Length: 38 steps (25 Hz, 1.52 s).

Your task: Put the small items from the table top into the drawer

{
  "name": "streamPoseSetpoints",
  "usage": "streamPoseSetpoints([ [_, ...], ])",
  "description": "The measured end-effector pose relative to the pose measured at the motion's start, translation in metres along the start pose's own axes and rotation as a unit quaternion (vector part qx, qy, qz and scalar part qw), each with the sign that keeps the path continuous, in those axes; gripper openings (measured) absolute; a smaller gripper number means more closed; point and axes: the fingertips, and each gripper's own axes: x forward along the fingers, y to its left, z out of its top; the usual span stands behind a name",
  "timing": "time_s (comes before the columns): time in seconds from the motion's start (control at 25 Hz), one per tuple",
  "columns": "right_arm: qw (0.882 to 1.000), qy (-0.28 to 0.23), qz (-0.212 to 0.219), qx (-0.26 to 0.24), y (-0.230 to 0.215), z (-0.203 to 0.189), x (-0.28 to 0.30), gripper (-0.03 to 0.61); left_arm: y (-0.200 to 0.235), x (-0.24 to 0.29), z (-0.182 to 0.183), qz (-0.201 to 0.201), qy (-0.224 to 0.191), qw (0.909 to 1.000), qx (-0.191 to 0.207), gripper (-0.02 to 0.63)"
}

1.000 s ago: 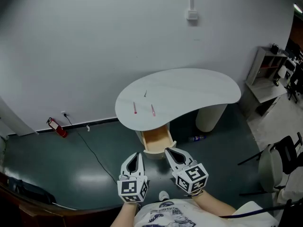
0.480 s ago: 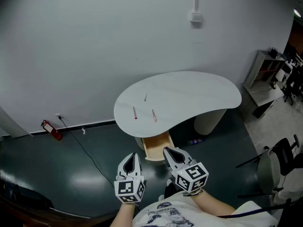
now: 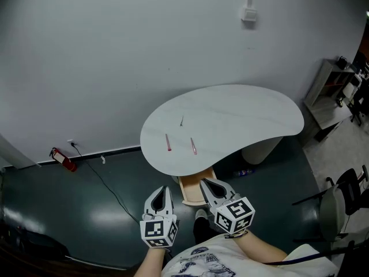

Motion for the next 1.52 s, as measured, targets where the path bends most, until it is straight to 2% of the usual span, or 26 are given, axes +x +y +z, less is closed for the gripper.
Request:
streamPoseSetpoints([
  [0.56, 0.999, 0.017, -0.014, 0.029, -0.092, 0.017, 0.119, 0.021, 0.046, 0.141, 0.016, -0.012, 0.037, 0.9991, 0.017, 0.025],
  [0.96, 0.997, 0.016, -0.055, 0.045, -0.165, 0.027, 0.156, 0.021, 0.048, 0.226, 0.027, -0.038, 0.057, 0.9968, 0.042, 0.023],
  [1.16, 0.995, 0.013, -0.084, 0.054, -0.191, 0.020, 0.163, 0.021, 0.049, 0.263, 0.021, -0.069, 0.073, 0.9931, 0.060, 0.025],
  [1.52, 0.982, 0.023, -0.178, 0.058, -0.219, -0.004, 0.188, 0.021, 0.065, 0.321, -0.007, -0.160, 0.104, 0.9788, 0.075, 0.025],
])
